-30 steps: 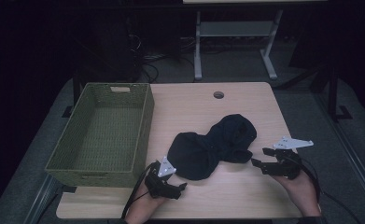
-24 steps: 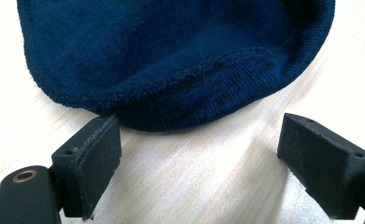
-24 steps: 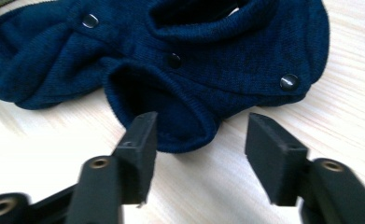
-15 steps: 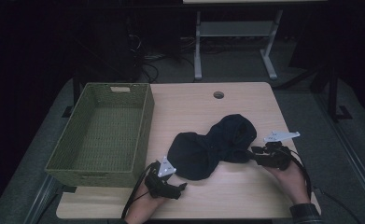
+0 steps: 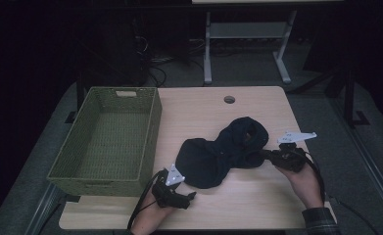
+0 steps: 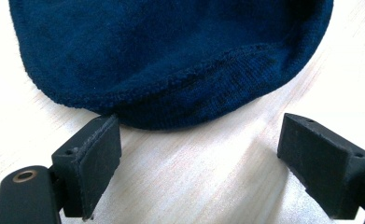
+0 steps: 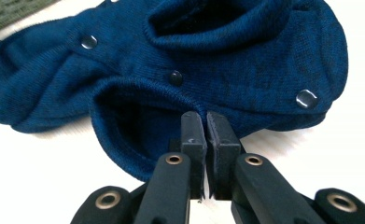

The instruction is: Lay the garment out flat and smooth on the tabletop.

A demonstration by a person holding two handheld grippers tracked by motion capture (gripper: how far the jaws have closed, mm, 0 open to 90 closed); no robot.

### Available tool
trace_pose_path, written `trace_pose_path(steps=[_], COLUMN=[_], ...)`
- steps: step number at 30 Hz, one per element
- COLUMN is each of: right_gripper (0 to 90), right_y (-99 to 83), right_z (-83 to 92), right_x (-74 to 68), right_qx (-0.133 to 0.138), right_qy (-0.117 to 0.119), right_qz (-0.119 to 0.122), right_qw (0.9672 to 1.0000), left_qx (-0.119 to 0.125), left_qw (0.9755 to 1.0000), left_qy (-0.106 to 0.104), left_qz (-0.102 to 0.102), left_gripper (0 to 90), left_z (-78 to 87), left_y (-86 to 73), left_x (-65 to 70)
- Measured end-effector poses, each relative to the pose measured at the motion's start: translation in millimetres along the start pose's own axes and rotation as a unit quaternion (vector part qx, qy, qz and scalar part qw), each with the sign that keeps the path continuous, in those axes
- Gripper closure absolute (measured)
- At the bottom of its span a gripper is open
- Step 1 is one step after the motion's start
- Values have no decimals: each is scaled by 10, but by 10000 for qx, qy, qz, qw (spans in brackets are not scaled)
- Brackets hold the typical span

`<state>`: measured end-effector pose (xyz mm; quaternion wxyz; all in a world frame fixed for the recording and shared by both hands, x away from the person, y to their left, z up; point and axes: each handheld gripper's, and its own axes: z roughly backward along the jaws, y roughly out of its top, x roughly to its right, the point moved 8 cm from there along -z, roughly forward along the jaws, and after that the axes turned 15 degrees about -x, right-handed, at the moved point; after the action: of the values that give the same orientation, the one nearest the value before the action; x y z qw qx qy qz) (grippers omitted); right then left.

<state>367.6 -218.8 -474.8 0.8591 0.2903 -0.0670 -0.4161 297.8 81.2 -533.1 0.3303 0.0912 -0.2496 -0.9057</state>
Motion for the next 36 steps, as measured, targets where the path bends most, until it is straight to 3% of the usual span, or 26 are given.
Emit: trace_pose_path(steps=[8, 14, 23, 29, 36], right_gripper=[870, 871, 871, 872, 871], right_y=[213, 484, 833, 1046, 1164], right_z=[193, 363, 452, 369, 41], right_x=[60, 101, 148, 210, 380], right_qx=[120, 237, 327, 292, 55], right_qy=[-165, -341, -463, -504, -552], right_qz=[110, 275, 352, 307, 99], right_qw=[9997, 9988, 9978, 9978, 9984], left_qx=[28, 9, 7, 4, 23], left_qw=[10000, 10000, 10000, 10000, 10000], left_qy=[2, -4, -11, -1, -2], left_qz=[7, 12, 19, 7, 8], left_gripper=[131, 131, 131, 131, 131], left_z=[-2, 0, 0, 1, -2], left_y=[6, 4, 4, 4, 6], left_x=[0, 2, 3, 0, 0])
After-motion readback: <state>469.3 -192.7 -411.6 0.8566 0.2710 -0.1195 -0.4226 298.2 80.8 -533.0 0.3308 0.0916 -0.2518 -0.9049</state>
